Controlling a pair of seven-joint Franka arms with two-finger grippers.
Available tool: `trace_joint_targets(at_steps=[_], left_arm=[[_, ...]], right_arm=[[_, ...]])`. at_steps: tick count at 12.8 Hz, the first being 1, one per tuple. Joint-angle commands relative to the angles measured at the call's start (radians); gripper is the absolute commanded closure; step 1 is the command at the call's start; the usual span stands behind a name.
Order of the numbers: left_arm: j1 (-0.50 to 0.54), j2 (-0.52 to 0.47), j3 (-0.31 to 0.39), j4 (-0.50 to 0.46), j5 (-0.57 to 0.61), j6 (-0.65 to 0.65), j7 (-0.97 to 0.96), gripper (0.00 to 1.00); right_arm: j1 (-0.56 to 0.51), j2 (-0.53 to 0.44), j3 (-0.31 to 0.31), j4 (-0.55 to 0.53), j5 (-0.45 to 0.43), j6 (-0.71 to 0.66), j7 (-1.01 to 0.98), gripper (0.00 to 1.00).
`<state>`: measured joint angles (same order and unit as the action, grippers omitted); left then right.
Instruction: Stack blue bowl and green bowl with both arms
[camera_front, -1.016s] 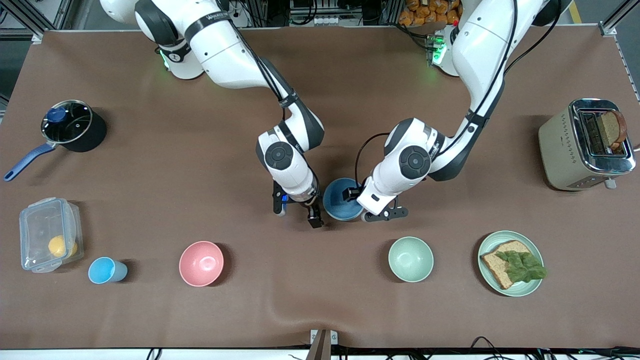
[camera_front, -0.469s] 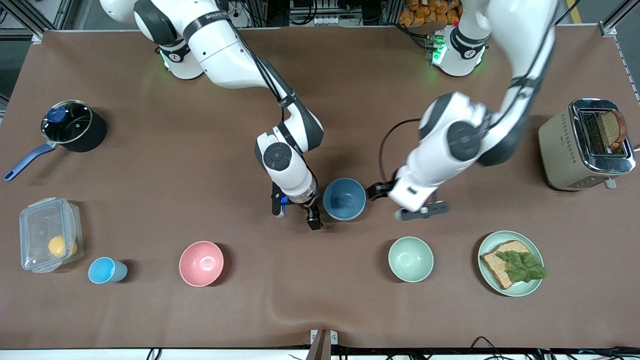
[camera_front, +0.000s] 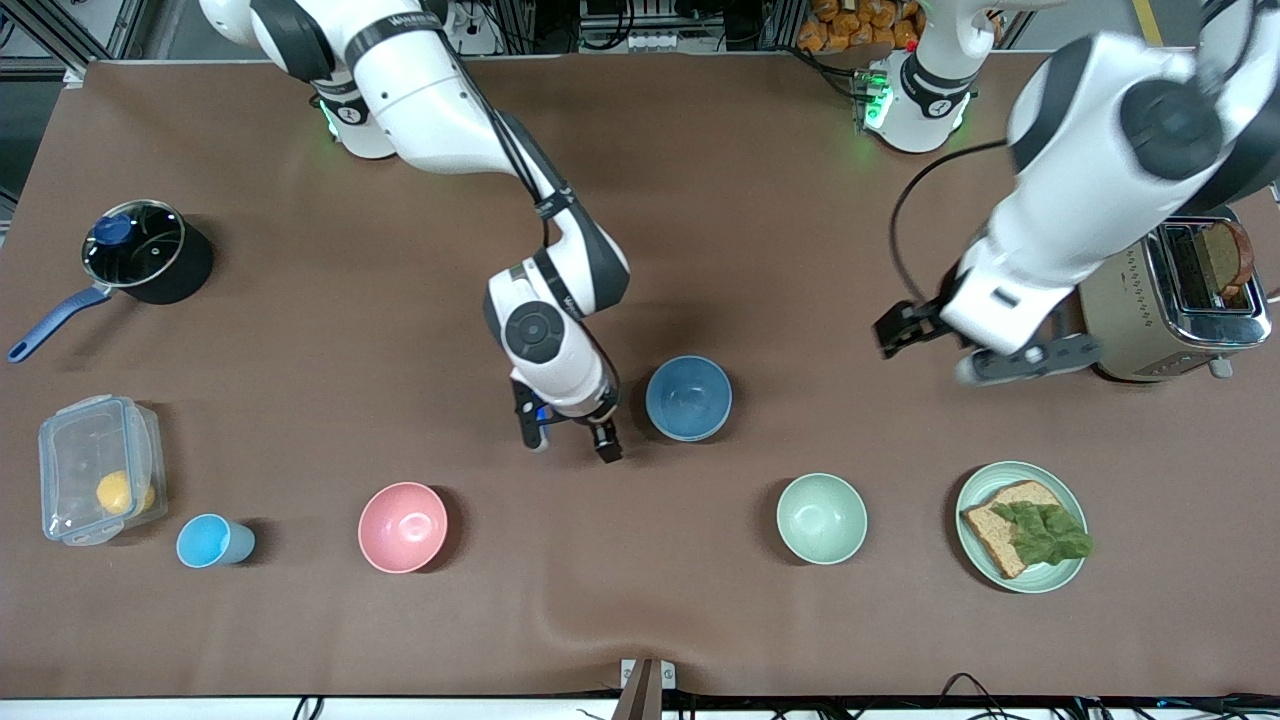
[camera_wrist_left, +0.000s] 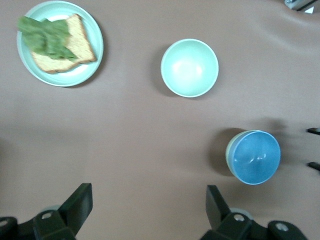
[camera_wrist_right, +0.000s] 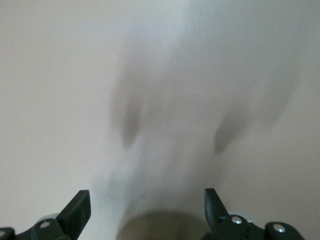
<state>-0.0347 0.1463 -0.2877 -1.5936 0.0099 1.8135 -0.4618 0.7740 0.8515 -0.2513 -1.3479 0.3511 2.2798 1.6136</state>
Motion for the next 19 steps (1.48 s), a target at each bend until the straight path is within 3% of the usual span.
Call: trace_joint_targets(at_steps=[1,3,6,12,14,17,19], left_arm=[[0.045,-0.063,-0.005,-0.011,0.019,-0.037,0.073,0.0],[0.052,-0.062,0.036,0.044,0.021,-0.103,0.148,0.0],[0.032,-0.077,0.106,0.061,0.018,-0.144,0.198,0.0],[0.012,-0.076,0.114,0.089,0.019,-0.229,0.198,0.0],[0.012,-0.079,0.116,0.09,0.022,-0.253,0.235,0.0],[0.015,-0.096,0.139,0.089,0.024,-0.292,0.325,0.0],[0.018,-0.103,0.139,0.087,0.024,-0.316,0.331,0.0]], right_arm=[[-0.007,-0.089,-0.096,-0.017,0.002,-0.162,-0.223,0.0],[-0.027,-0.15,-0.144,-0.019,0.008,-0.27,-0.445,0.0],[-0.142,-0.241,-0.148,-0.022,0.009,-0.409,-0.75,0.0],[-0.433,-0.474,-0.129,-0.065,-0.023,-0.649,-1.395,0.0],[-0.542,-0.55,-0.039,-0.063,-0.113,-0.709,-1.49,0.0],[-0.796,-0.664,0.234,-0.059,-0.248,-0.813,-1.529,0.0],[-0.825,-0.712,0.262,-0.062,-0.279,-0.864,-1.534,0.0]])
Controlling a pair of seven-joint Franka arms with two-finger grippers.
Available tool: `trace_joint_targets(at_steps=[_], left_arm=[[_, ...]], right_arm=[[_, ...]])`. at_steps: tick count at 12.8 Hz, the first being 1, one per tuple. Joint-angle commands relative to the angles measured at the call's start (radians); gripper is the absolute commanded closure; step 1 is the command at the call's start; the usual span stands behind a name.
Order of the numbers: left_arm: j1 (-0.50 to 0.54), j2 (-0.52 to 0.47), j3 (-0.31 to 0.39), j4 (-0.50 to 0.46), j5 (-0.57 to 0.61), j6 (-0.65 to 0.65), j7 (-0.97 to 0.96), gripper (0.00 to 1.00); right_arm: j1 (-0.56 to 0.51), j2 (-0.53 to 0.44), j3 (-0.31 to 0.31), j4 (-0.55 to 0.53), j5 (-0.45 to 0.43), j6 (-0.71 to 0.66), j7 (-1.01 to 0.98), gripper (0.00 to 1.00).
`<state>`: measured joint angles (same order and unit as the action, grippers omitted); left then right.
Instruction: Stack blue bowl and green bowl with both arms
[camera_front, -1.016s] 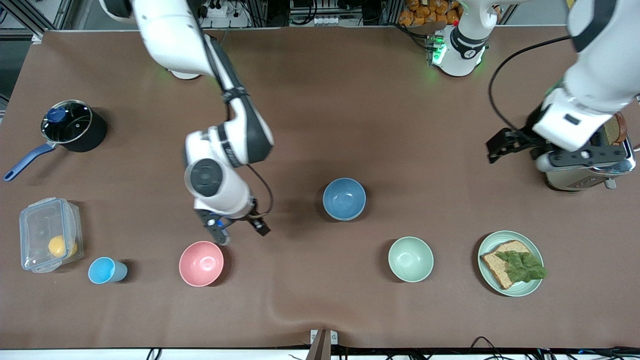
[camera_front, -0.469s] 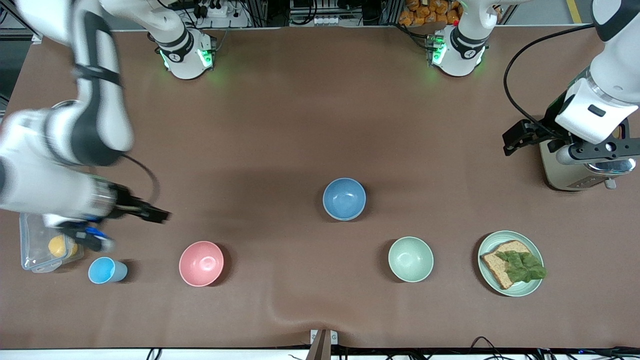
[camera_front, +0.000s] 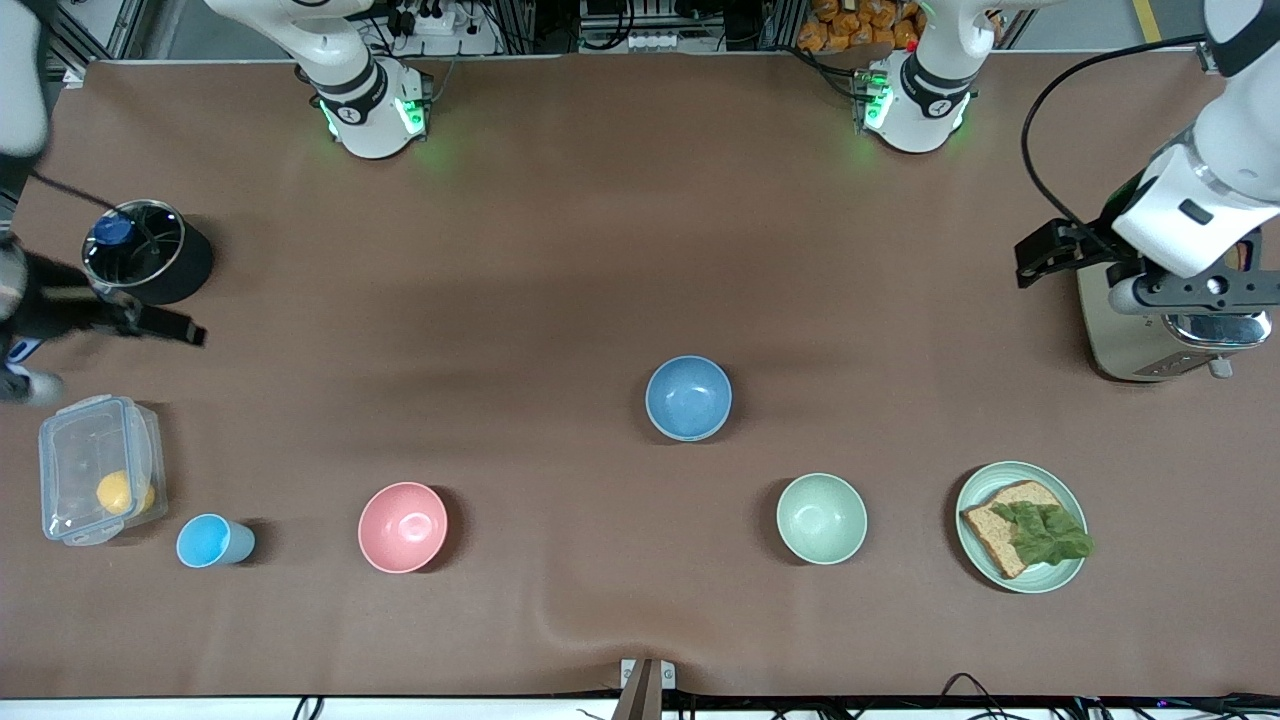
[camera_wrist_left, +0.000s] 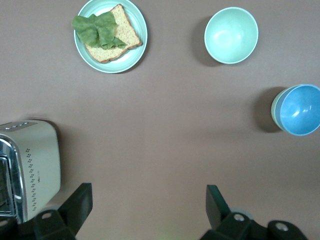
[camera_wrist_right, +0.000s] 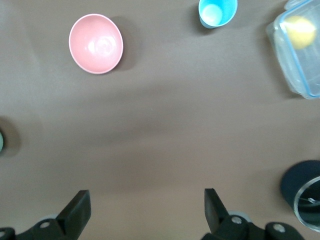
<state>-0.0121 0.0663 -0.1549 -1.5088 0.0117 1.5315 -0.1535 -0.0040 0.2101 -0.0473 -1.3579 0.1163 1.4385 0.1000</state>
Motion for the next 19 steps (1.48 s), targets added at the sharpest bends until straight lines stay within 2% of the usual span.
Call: trace_joint_targets(at_steps=[1,3,7,10,15,19], left_arm=[[-0.003,-0.028,0.006,-0.001,0.022,-0.034,0.023,0.0],[-0.003,-0.031,0.006,-0.001,0.022,-0.036,0.023,0.0],[-0.002,-0.031,-0.003,-0.001,0.022,-0.036,0.026,0.0],[-0.003,-0.031,-0.005,0.001,0.022,-0.036,0.025,0.0],[-0.003,-0.032,-0.006,0.001,0.022,-0.034,0.023,0.0],[-0.003,-0.033,-0.006,0.001,0.021,-0.031,0.025,0.0]], right_arm=[[-0.05,-0.08,0.057,-0.049,-0.058,-0.048,-0.055,0.0],[-0.053,-0.118,0.055,-0.052,-0.075,-0.053,-0.12,0.0],[-0.047,-0.156,0.069,-0.055,-0.072,-0.017,-0.118,0.0],[-0.041,-0.173,0.064,-0.118,-0.075,0.036,-0.117,0.0],[0.013,-0.163,0.004,-0.129,-0.096,0.046,-0.108,0.0],[0.015,-0.159,0.001,-0.127,-0.096,0.048,-0.105,0.0]])
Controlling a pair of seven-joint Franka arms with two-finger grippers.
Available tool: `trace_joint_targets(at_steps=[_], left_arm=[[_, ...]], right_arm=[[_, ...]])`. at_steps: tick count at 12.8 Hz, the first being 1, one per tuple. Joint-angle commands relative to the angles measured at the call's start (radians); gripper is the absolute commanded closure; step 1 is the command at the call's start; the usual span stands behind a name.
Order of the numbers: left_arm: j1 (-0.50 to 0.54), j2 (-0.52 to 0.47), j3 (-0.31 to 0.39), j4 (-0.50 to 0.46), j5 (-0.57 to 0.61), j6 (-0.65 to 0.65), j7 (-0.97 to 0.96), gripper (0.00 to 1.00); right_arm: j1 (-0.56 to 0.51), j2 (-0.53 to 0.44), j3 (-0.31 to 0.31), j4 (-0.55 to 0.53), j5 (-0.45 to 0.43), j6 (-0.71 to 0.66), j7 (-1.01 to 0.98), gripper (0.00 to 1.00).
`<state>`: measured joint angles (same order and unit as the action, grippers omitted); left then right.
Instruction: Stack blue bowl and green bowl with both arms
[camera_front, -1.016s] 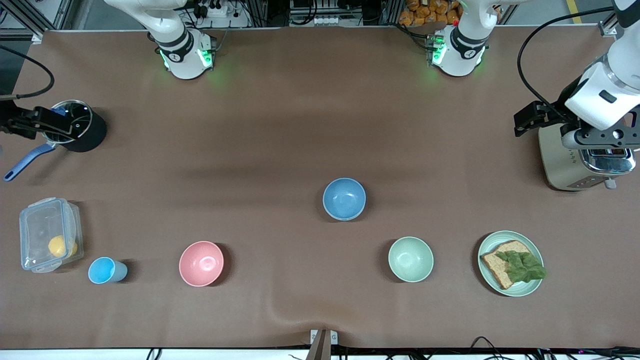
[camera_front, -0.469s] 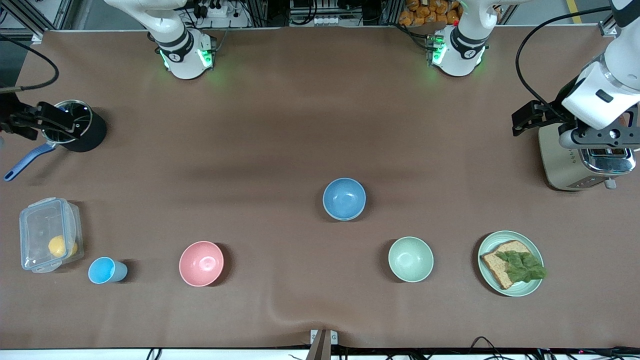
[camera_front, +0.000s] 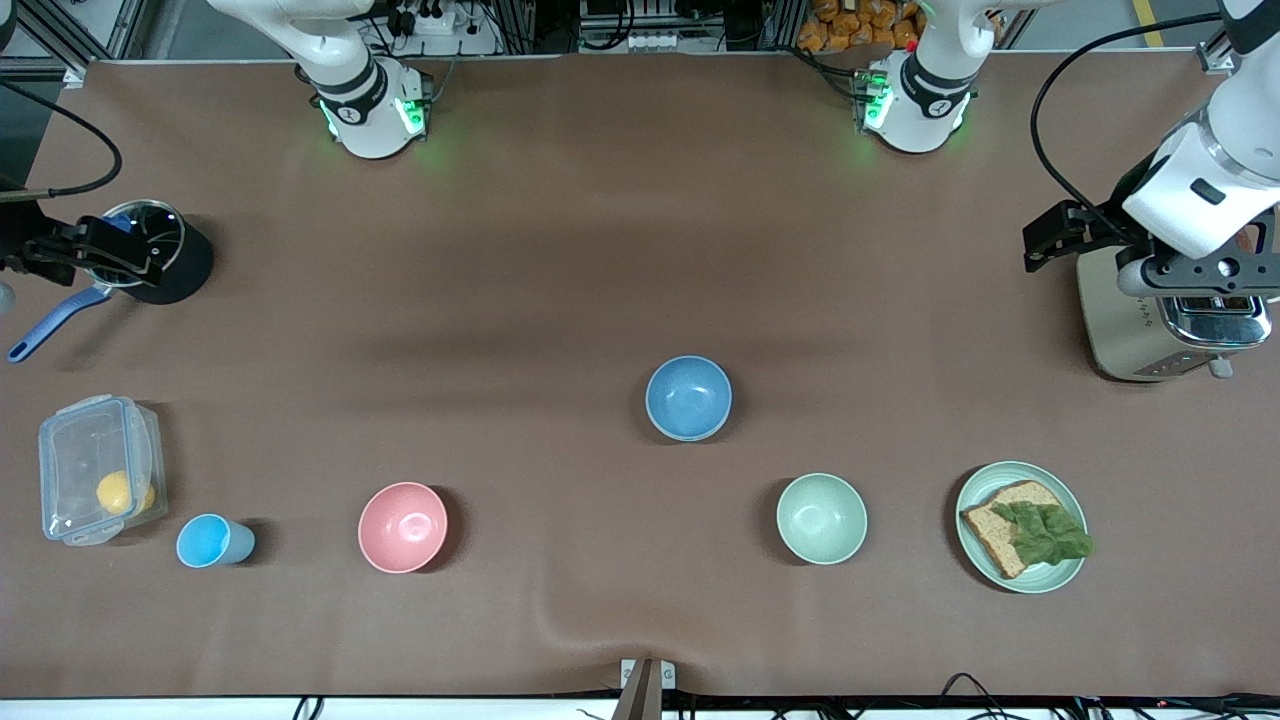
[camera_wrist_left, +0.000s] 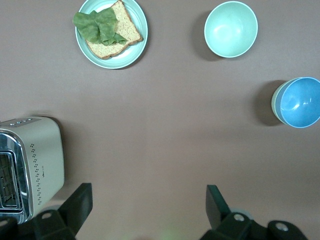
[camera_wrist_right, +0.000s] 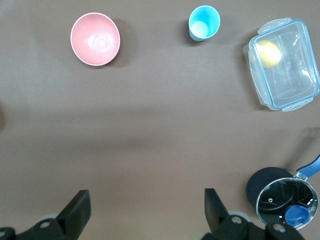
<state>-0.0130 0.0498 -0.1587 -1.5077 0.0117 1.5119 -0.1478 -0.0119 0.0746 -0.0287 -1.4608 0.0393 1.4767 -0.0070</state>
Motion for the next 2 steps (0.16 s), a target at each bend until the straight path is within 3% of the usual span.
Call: trace_joint_targets(at_steps=[1,2], left_arm=[[-0.001,-0.016,-0.002,0.0,0.019,-0.009,0.019,0.0],[-0.001,-0.018,-0.002,0.0,0.014,-0.009,0.017,0.0]], right_arm=[[0.023,-0.024,-0.019,-0.024,-0.019,0.011,0.002,0.0],[0.023,-0.022,-0.019,-0.023,-0.019,0.011,0.002,0.0]])
